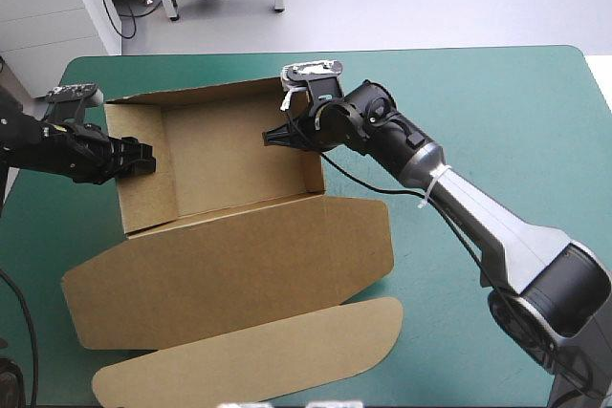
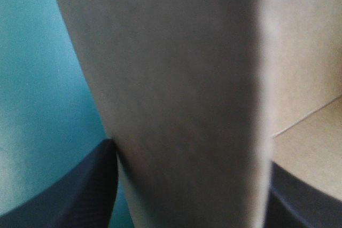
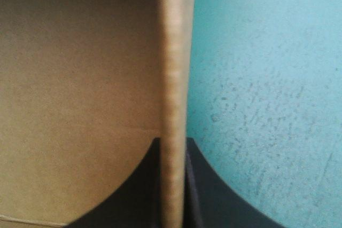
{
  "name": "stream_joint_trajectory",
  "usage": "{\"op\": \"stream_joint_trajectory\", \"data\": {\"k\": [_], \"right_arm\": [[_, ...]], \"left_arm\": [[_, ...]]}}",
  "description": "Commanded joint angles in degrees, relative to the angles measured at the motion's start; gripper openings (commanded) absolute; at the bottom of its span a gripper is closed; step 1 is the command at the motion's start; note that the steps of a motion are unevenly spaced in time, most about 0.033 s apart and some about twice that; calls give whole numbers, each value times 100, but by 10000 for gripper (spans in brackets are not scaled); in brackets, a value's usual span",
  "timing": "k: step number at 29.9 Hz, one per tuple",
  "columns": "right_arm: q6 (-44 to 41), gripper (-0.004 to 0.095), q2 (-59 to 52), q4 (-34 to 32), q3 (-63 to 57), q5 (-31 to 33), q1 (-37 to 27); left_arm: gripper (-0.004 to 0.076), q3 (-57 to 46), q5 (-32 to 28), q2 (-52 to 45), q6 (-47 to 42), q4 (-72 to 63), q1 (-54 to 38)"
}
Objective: Fold the box
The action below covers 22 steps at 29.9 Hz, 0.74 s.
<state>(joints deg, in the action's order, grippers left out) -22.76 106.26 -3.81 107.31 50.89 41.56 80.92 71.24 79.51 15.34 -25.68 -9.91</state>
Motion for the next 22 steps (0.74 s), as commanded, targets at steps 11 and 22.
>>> {"op": "stream_joint_trajectory", "data": {"k": [11, 22], "right_arm": [[-15, -3, -375, 41, 201, -95, 84], [-134, -5, -375, -432, 201, 728, -189]], "left_arm": [[-8, 175, -306, -163, -519, -24, 426], [-8, 175, -1221, -163, -1695, 2440, 2205]]}}
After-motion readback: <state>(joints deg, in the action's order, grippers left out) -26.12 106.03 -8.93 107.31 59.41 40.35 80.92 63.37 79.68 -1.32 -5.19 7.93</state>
